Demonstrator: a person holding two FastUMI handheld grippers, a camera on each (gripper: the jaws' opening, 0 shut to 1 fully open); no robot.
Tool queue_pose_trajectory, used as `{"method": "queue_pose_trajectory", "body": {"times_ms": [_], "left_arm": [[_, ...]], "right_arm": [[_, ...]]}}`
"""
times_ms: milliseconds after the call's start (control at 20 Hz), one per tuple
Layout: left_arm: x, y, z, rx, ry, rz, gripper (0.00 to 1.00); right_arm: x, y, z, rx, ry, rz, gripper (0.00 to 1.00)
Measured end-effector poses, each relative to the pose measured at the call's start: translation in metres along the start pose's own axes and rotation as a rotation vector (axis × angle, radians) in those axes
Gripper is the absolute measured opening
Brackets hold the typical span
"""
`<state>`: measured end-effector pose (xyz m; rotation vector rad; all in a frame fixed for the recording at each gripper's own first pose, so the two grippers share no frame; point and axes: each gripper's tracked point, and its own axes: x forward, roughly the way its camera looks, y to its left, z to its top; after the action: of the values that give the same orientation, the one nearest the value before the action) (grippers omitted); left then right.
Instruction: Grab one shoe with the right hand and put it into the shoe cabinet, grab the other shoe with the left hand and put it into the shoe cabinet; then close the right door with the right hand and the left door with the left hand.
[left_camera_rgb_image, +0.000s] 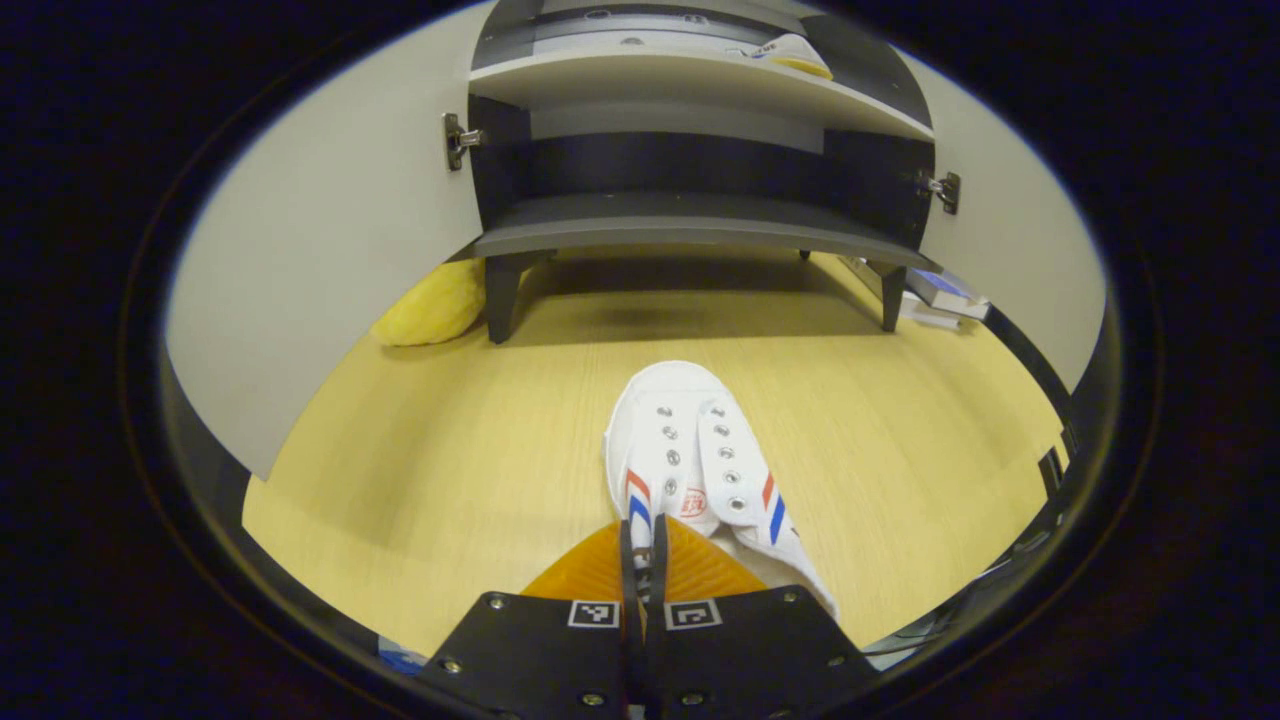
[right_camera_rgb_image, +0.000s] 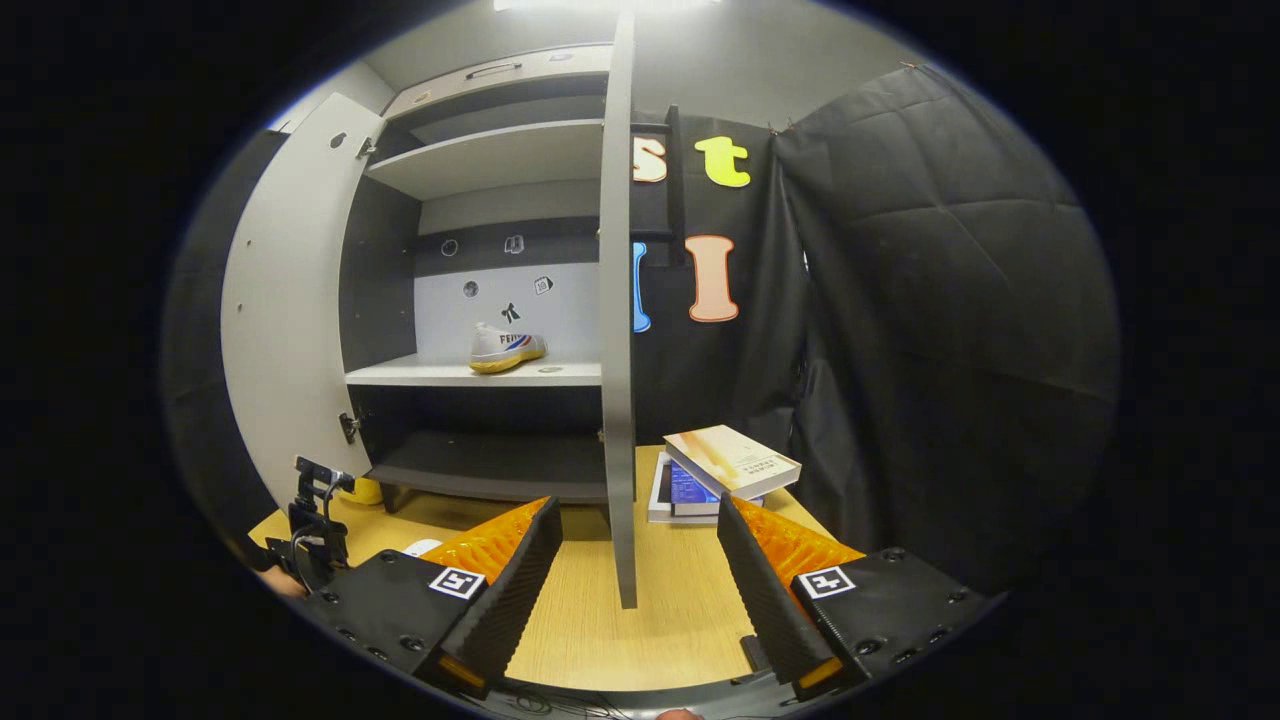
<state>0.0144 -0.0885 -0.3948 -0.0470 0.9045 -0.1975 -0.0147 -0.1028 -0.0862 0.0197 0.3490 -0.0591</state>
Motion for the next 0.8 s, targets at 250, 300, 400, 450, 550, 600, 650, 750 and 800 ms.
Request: {"method": "queue_pose_trajectory", "body": {"times_ms": [250,300,400,450,550,600,650,750,800], "left_arm": [[-0.023,0.005,0.035,-0.023,-0.082,-0.008,0.02],[-0.034,0.007,0.044,-0.029,-0.102,-0.012,0.01],[-0.050,0.010,0.057,-0.048,-0.141,-0.023,0.01],[-0.060,0.012,0.066,-0.057,-0.163,-0.028,0.01],[-0.082,0.017,0.085,-0.061,-0.215,-0.044,0.01],[-0.095,0.020,0.094,-0.062,-0.248,-0.051,0.01],[-0.108,0.024,0.104,-0.064,-0.282,-0.057,0.01],[-0.121,0.027,0.108,-0.074,-0.348,-0.068,0.01],[-0.119,0.026,0.103,-0.075,-0.376,-0.074,0.01]], "right_arm": [[-0.003,-0.012,0.002,0.002,-0.008,-0.012,0.98],[-0.004,-0.013,0.001,0.005,-0.010,-0.016,0.96],[-0.005,-0.015,0.003,0.007,-0.014,-0.020,0.96],[-0.005,-0.015,0.004,0.005,-0.018,-0.022,0.96],[-0.004,-0.016,0.005,-0.001,-0.022,-0.027,0.98],[-0.003,-0.016,0.005,-0.001,-0.025,-0.028,0.96],[-0.003,-0.016,0.006,0.002,-0.026,-0.028,0.96],[-0.004,-0.013,0.005,0.006,-0.023,-0.029,0.98],[-0.004,-0.012,0.003,0.007,-0.021,-0.030,0.98]]}}
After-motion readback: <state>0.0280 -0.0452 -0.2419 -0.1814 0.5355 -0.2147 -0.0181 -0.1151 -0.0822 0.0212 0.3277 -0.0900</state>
